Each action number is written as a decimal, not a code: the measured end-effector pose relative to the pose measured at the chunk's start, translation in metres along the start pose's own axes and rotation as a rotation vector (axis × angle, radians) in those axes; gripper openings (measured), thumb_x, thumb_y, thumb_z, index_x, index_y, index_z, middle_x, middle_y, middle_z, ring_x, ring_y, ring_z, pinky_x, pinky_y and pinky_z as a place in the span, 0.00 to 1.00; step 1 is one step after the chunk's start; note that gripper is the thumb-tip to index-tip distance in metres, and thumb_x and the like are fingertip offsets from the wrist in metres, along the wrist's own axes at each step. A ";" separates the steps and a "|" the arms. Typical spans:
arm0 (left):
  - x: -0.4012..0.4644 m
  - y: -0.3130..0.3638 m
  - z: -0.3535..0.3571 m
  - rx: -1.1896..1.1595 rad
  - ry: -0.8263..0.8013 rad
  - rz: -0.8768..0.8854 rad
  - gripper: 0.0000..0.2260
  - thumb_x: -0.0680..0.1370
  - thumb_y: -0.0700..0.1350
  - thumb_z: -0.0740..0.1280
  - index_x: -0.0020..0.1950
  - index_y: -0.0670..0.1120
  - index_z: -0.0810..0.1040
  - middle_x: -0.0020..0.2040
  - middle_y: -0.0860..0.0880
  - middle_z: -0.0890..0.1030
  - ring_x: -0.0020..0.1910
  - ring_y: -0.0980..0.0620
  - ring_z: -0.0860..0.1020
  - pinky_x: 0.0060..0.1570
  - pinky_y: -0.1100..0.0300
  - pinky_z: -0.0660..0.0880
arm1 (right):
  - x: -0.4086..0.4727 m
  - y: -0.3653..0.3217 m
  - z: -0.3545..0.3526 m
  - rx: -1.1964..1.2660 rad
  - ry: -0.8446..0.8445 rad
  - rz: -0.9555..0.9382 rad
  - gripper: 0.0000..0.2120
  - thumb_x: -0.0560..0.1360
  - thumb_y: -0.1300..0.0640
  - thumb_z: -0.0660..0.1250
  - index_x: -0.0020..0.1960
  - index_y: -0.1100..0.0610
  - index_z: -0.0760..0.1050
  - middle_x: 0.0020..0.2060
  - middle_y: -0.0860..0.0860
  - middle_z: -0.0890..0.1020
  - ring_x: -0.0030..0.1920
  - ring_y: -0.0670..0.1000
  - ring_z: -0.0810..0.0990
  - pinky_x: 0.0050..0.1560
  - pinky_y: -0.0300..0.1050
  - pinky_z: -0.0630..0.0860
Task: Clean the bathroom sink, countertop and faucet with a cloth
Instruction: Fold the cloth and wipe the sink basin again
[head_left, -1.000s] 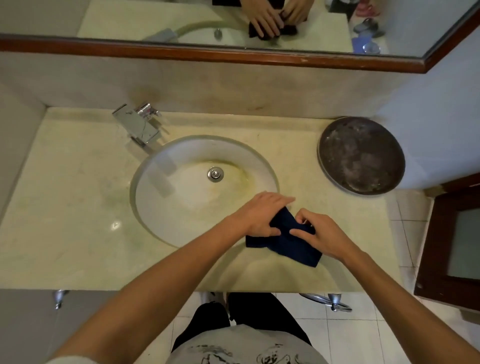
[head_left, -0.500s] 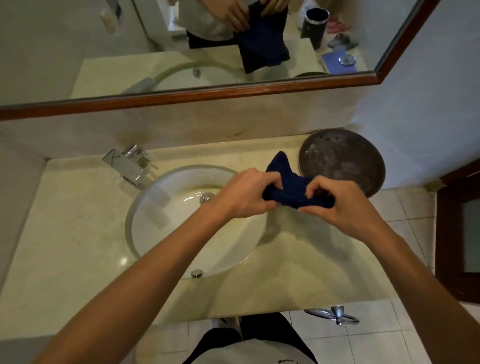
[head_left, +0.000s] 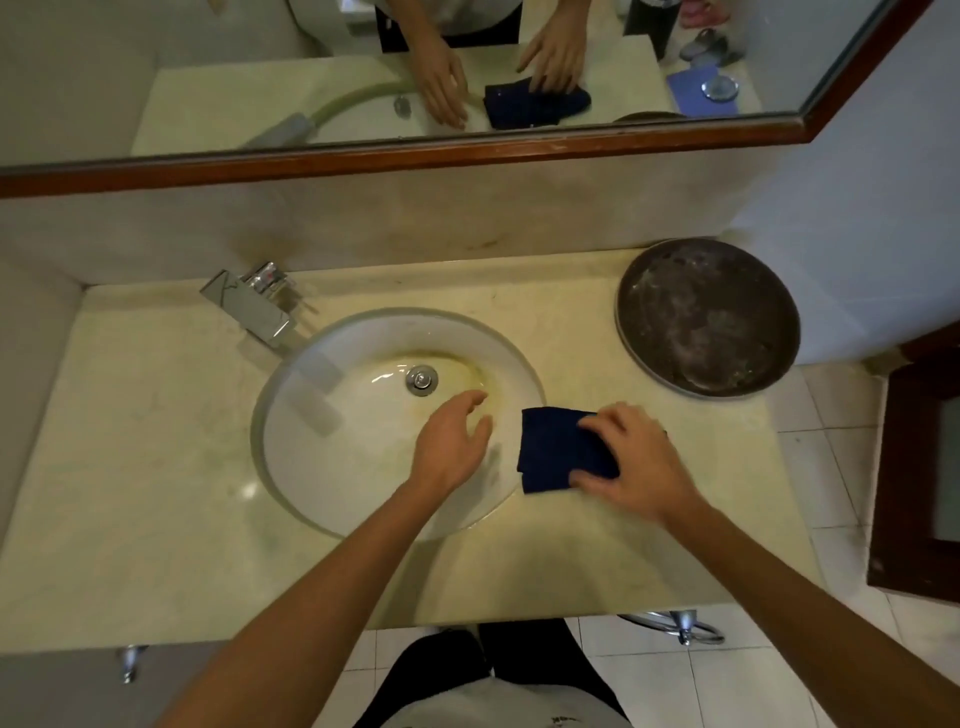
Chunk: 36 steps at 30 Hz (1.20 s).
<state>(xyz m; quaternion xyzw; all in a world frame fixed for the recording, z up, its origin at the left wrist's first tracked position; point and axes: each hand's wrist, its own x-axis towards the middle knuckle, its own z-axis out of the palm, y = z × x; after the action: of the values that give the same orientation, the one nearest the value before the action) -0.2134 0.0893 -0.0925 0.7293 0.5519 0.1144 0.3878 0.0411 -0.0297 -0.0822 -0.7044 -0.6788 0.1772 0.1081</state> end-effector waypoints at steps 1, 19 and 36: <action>-0.008 -0.018 -0.005 0.019 0.002 -0.026 0.17 0.82 0.47 0.65 0.71 0.47 0.76 0.67 0.50 0.80 0.64 0.50 0.78 0.63 0.55 0.73 | -0.007 -0.004 0.011 -0.097 -0.090 -0.082 0.36 0.70 0.32 0.69 0.72 0.50 0.71 0.65 0.51 0.74 0.64 0.54 0.73 0.64 0.54 0.72; -0.072 -0.169 -0.052 0.125 0.200 -0.159 0.10 0.82 0.47 0.58 0.57 0.49 0.78 0.56 0.54 0.78 0.50 0.52 0.80 0.46 0.53 0.78 | 0.191 -0.105 -0.032 1.608 -0.228 0.700 0.26 0.77 0.43 0.69 0.69 0.58 0.77 0.62 0.59 0.83 0.60 0.59 0.83 0.63 0.56 0.77; -0.073 -0.172 -0.046 0.160 0.295 -0.147 0.09 0.79 0.45 0.59 0.51 0.48 0.80 0.51 0.56 0.79 0.34 0.56 0.79 0.28 0.62 0.75 | 0.348 -0.252 0.127 -0.042 0.243 -0.021 0.12 0.79 0.48 0.67 0.52 0.58 0.77 0.43 0.55 0.80 0.39 0.59 0.80 0.33 0.47 0.64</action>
<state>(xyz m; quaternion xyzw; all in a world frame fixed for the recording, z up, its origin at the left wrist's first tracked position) -0.3905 0.0599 -0.1610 0.6909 0.6620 0.1470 0.2507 -0.2347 0.3193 -0.1354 -0.7157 -0.6716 0.0750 0.1765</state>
